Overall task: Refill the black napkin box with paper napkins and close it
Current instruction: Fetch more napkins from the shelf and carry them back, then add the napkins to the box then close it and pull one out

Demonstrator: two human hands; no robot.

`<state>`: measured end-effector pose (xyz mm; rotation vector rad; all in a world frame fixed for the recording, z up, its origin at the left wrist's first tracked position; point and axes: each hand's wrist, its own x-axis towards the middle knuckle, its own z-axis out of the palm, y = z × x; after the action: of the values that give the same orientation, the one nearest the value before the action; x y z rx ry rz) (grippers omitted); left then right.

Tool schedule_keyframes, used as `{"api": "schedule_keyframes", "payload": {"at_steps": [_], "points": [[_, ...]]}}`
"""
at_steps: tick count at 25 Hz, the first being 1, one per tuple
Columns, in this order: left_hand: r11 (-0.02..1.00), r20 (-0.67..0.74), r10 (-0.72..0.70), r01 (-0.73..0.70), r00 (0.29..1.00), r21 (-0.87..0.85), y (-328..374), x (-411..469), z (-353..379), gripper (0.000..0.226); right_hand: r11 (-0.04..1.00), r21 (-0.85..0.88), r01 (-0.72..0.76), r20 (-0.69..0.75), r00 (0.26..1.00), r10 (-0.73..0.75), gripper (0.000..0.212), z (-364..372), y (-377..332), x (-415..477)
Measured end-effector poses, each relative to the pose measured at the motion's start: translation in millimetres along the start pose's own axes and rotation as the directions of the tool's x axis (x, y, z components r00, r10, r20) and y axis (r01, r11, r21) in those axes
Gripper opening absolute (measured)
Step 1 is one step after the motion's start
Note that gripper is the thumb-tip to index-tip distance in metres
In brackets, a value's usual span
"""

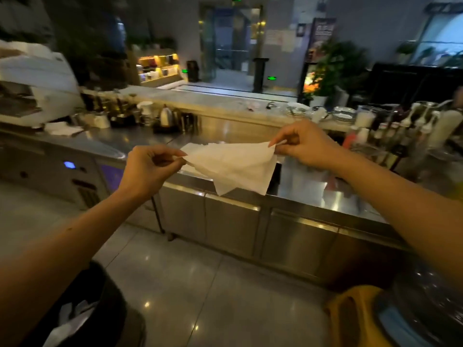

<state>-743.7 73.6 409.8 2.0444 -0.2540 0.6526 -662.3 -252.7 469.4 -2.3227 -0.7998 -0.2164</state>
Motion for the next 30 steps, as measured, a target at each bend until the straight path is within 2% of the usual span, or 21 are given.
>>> {"api": "schedule_keyframes", "payload": {"at_steps": [6,13,17,21,26,30], "points": [[0.992,0.158,0.068,-0.05,0.985,-0.118,-86,129,93,0.024,0.979,-0.015,-0.201,-0.1,0.975,0.199,0.016,13,98,51],[0.984,0.289,0.027,0.025,0.957,-0.176,-201,254,177,0.016,0.908,0.009,-0.418,-0.246,0.879,0.408,0.016,71,187,120],[0.989,0.37,0.002,0.052,0.929,-0.136,-260,309,233,0.011,0.856,0.079,-0.511,-0.306,0.805,0.509,0.013,127,240,141],[0.987,0.437,-0.057,0.115,0.897,-0.108,-316,351,289,0.011,0.833,0.152,-0.532,-0.355,0.757,0.549,0.013,179,298,160],[0.997,0.56,-0.075,0.051,0.825,0.059,-368,397,354,0.011,0.747,0.256,-0.614,-0.325,0.673,0.665,0.015,210,369,197],[0.997,0.66,0.007,-0.053,0.751,0.051,-405,429,389,0.013,0.698,0.276,-0.661,-0.28,0.639,0.716,0.016,229,405,216]]}}
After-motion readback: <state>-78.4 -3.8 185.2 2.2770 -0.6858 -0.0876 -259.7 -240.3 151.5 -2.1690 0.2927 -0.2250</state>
